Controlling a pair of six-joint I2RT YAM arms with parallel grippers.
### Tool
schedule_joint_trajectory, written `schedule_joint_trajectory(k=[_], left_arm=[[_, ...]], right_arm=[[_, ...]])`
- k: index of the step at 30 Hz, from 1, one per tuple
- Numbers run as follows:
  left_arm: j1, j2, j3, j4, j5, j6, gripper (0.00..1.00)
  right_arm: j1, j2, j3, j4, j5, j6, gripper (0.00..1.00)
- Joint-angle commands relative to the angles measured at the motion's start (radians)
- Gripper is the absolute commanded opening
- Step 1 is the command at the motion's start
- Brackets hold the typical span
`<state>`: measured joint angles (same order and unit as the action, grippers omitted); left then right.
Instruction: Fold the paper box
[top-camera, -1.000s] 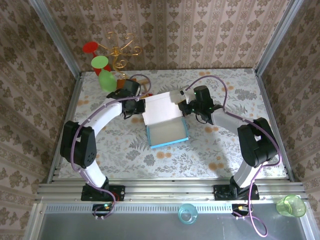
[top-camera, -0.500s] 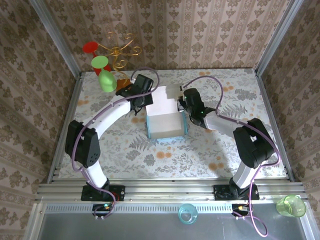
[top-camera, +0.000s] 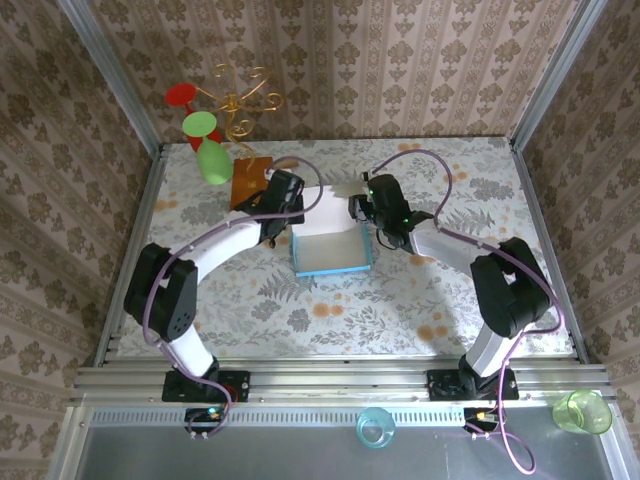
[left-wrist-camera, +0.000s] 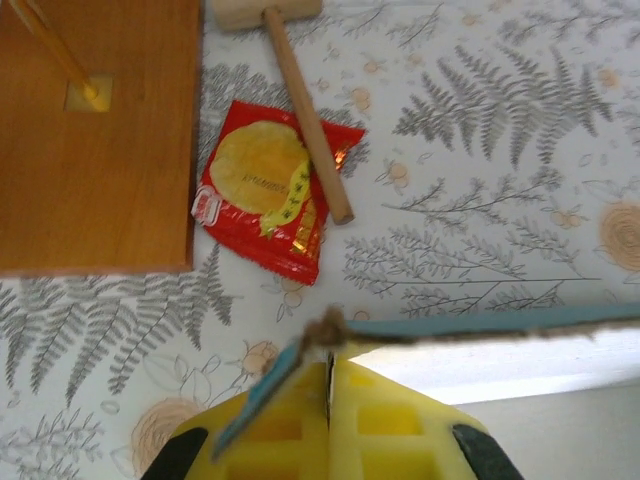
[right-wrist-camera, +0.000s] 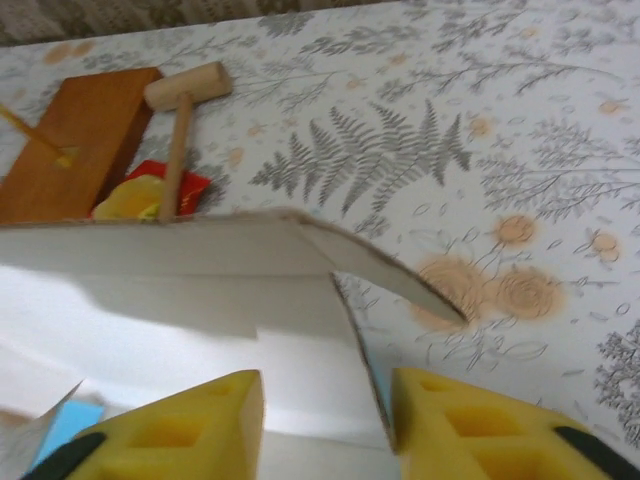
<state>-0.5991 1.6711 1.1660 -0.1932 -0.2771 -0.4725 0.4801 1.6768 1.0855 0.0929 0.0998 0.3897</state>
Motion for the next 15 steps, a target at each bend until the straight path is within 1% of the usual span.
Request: schedule_joint_trajectory(k=[1,4,6,10,15], left_arm=[[-0.010,-0.057,-0.062,0.175,0.011,0.094,0.00],[-0.020,-0.070,-0.100,0.229,0.002,0.122,0.00],[-0.029,-0.074,-0.120,0.271,-0.005,0.140,0.00],[-0.050,-0.074,-0.140,0.314,-0.025,0.156,0.00],[-0.063,-0.087,-0.174,0.356,-0.044,0.159,0.00]], right_arm=[[-0.009,-0.129,0.016,-0.088,-0.124,0.074,0.46],[-0.014,-0.203,0.035,-0.163,-0.146,0.106,0.54],[-0.029,-0.227,0.065,-0.218,-0.156,0.140,0.57],[-0.105,-0.229,0.137,-0.310,-0.191,0.267,0.57],[-0.227,-0.170,0.203,-0.381,-0.219,0.441,0.55]])
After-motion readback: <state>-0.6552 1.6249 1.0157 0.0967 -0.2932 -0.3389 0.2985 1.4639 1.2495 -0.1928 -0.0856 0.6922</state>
